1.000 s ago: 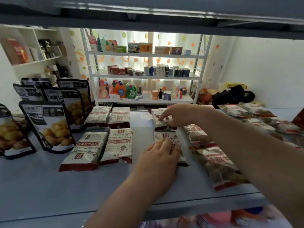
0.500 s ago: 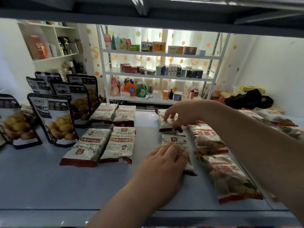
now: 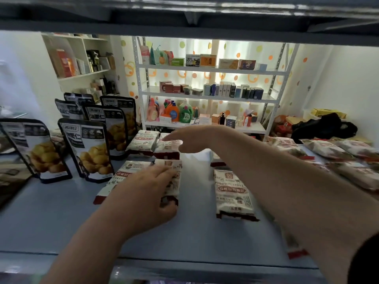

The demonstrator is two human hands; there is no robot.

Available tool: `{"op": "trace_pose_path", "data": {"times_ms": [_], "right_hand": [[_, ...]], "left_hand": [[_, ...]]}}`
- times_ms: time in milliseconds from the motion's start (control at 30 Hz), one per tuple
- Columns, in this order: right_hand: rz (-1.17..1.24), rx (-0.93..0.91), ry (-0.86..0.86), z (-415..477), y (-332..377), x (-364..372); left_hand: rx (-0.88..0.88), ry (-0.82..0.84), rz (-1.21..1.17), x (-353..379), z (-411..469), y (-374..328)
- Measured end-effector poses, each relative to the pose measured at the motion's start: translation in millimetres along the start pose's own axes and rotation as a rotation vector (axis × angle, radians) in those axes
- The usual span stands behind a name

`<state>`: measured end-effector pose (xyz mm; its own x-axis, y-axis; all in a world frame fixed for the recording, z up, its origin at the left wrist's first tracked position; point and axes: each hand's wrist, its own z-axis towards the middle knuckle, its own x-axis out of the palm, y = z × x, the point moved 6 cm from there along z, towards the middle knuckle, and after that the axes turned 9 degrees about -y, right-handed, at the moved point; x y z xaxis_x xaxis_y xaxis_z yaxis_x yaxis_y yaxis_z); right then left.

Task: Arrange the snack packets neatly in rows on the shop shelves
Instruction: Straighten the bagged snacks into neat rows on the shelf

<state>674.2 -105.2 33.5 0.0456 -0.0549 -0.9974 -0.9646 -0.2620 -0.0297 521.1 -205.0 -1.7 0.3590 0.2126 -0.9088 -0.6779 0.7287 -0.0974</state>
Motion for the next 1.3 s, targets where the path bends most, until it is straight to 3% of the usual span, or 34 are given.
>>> {"op": "trace_pose_path", "data": {"times_ms": [67, 800, 967, 1133, 1233, 1300], "right_hand": [[0.006, 0.040, 0.059, 6.0, -2.6, 6.3], [0.089, 0.129, 0.003, -35.7, -53.1, 9.3], [0.155, 0.068, -0.158, -10.8, -23.9, -5.9], [0.140, 0.004, -0.068, 32.4, 22.6, 3.5], [0.093, 0.000, -0.024, 50.9, 39.6, 8.8], [0.075, 0.004, -0.020, 57.8, 42.9, 10.5]], "left_hand": [[0.020, 0.027, -0.012, 6.0, -1.4, -4.1], [0.177, -0.082, -0.066, 17.5, 3.3, -39.7], [0.058, -0.146, -0.048, -15.2, -10.2, -4.0], [-0.104, -0.054, -0.019, -26.0, -35.2, 59.1], [-0.161, 0.049, 0.014, -14.6, -44.7, 69.8], [-0.188, 0.032, -0.063, -10.4, -44.1, 71.8]]}}
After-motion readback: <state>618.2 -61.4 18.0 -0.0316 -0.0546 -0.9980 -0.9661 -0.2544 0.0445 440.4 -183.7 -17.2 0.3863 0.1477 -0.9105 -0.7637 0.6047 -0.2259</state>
